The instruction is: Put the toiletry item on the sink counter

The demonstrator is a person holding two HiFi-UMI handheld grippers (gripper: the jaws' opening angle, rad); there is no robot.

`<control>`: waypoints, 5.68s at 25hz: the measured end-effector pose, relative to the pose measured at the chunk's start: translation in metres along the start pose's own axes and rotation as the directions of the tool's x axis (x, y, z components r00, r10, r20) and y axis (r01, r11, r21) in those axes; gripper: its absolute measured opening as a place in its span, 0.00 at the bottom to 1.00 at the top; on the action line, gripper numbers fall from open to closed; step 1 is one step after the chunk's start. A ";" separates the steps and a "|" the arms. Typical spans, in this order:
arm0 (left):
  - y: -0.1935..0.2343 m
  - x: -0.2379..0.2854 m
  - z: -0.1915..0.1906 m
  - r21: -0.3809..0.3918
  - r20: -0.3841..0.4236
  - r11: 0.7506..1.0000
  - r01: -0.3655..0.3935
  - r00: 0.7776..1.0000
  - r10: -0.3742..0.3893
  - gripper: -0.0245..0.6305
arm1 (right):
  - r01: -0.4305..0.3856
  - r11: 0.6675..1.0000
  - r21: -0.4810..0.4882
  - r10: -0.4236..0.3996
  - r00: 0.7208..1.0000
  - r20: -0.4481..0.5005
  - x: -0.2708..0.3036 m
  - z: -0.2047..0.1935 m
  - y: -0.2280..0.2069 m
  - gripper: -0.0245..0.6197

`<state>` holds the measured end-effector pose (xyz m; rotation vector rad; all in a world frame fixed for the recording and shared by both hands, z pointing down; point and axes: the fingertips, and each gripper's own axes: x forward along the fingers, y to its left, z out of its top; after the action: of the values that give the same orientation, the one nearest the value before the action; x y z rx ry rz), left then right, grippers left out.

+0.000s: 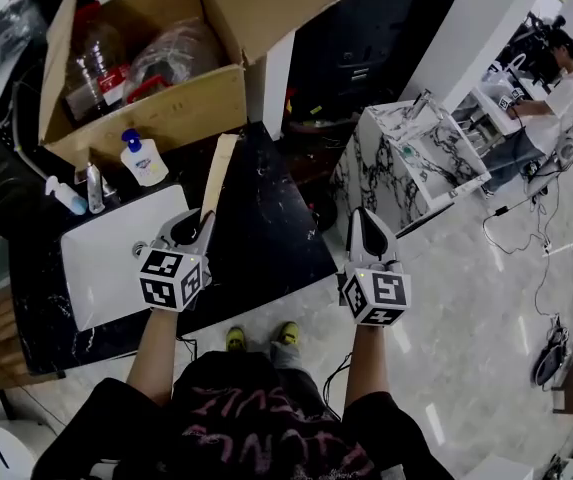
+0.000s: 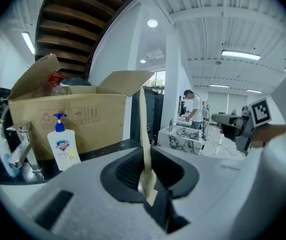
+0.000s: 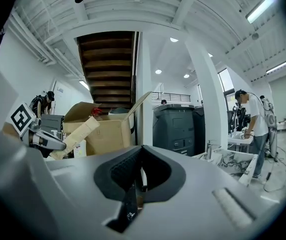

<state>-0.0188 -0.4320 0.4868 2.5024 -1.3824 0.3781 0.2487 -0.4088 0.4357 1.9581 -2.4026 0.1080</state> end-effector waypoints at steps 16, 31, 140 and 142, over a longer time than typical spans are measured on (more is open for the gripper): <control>-0.001 0.038 -0.045 -0.032 -0.132 0.999 -0.003 0.991 -0.001 0.12 | -0.029 0.999 0.024 0.030 0.999 -0.025 0.021 -0.014 -0.011 0.05; -0.016 0.062 -0.099 -0.053 -0.295 0.998 0.029 0.954 -0.044 0.12 | 0.001 0.999 0.033 0.001 0.998 -0.059 0.014 -0.031 -0.026 0.05; 0.014 -0.050 0.145 0.135 0.315 0.983 -0.125 0.946 0.077 0.04 | -0.023 1.000 -0.014 0.024 0.994 0.103 0.010 0.061 -0.007 0.05; 0.015 -0.050 0.146 0.136 0.313 0.984 -0.118 0.947 0.071 0.04 | -0.027 0.999 -0.020 0.029 0.995 0.098 0.013 0.062 -0.006 0.05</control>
<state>-0.0422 -0.4510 0.3350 2.7158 -1.6508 0.1171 0.2528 -0.4273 0.3753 1.9666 -2.4823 -0.0099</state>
